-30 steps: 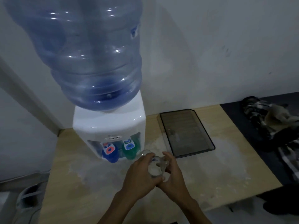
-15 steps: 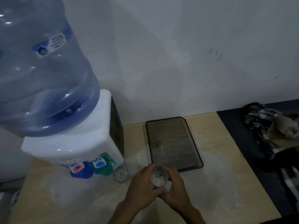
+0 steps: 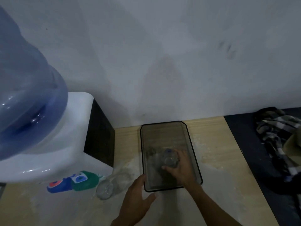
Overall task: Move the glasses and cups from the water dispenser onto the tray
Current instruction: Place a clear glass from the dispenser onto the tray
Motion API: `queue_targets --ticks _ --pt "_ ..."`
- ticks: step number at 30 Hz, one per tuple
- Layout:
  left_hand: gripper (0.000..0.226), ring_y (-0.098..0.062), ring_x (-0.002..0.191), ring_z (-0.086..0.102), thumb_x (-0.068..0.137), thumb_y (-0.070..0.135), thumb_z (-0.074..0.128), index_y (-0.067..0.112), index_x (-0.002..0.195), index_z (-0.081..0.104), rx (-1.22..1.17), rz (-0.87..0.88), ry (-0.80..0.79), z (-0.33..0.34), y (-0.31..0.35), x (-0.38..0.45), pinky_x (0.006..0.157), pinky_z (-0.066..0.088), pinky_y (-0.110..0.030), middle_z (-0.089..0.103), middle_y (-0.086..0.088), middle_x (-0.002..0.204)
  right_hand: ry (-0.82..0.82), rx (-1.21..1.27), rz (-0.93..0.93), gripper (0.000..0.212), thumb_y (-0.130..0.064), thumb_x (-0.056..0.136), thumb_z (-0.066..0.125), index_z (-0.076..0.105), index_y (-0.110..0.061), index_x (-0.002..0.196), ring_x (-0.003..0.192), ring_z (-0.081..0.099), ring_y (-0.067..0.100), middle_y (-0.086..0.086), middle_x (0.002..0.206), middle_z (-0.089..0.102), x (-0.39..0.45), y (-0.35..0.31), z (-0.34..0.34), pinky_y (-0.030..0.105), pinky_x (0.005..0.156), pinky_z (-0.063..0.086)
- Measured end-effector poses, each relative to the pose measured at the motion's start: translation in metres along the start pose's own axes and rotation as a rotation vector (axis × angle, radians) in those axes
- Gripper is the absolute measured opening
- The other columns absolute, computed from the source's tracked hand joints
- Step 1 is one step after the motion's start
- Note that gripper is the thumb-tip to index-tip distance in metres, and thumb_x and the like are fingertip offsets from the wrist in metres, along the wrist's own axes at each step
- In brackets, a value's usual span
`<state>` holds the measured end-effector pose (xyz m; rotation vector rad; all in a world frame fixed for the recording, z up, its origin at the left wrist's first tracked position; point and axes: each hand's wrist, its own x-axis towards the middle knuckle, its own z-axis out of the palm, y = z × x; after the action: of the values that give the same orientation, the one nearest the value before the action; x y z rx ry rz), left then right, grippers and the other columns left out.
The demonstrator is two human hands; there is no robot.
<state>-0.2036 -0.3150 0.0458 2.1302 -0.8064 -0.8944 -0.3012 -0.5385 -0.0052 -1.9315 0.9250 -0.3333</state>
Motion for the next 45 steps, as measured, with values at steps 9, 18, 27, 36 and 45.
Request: queue_targets --ticks 9,18,27,36,45 --pt "0.066 0.0 0.117 0.056 0.077 0.045 0.079 0.045 0.135 0.047 0.057 -0.038 -0.035 0.023 -0.01 0.075 0.094 0.042 -0.01 0.053 0.023 0.128 -0.06 -0.037 -0.036 0.079 -0.049 0.067 0.091 0.049 -0.038 0.133 0.113 0.048 -0.009 -0.023 0.125 0.047 0.06 0.022 0.007 0.011 0.094 0.039" --pt "0.075 -0.002 0.112 0.053 0.082 0.05 0.074 0.035 0.146 0.038 0.244 -0.007 0.025 0.041 -0.003 0.112 0.098 0.043 -0.021 0.05 0.015 0.139 -0.126 -0.151 -0.003 0.133 -0.065 0.061 0.087 0.002 -0.038 0.16 0.149 0.02 0.007 -0.014 0.164 0.017 0.049 0.067 -0.008 0.032 0.121 0.027" --pt "0.108 -0.008 0.139 0.039 0.071 0.023 0.091 0.039 0.155 0.026 -0.172 -0.007 -0.079 0.06 0.019 0.187 0.11 0.038 -0.03 0.041 0.014 0.152 -0.002 -0.624 -0.124 0.084 -0.062 0.101 0.031 0.013 -0.009 0.163 0.16 0.002 0.023 0.01 0.173 0.009 0.044 0.086 0.025 0.049 0.128 0.015" --pt "0.07 0.005 0.118 0.057 0.072 0.029 0.09 0.043 0.129 0.051 -0.158 0.117 0.029 0.038 0.027 0.191 0.094 0.053 -0.02 0.059 0.02 0.127 -0.08 -0.786 -0.094 0.071 -0.061 0.103 0.02 0.003 -0.028 0.163 0.16 -0.01 0.028 0.014 0.172 -0.005 0.046 0.078 0.027 0.052 0.129 0.011" --pt "0.074 -0.013 0.094 0.061 0.047 0.05 0.095 0.036 0.105 0.052 0.112 0.063 0.257 -0.041 0.039 0.239 0.075 0.058 -0.036 0.061 0.008 0.106 -0.079 -0.737 -0.076 0.078 -0.067 0.1 0.028 -0.005 -0.035 0.163 0.159 -0.013 0.025 0.009 0.173 -0.01 0.046 0.08 0.025 0.05 0.129 0.005"
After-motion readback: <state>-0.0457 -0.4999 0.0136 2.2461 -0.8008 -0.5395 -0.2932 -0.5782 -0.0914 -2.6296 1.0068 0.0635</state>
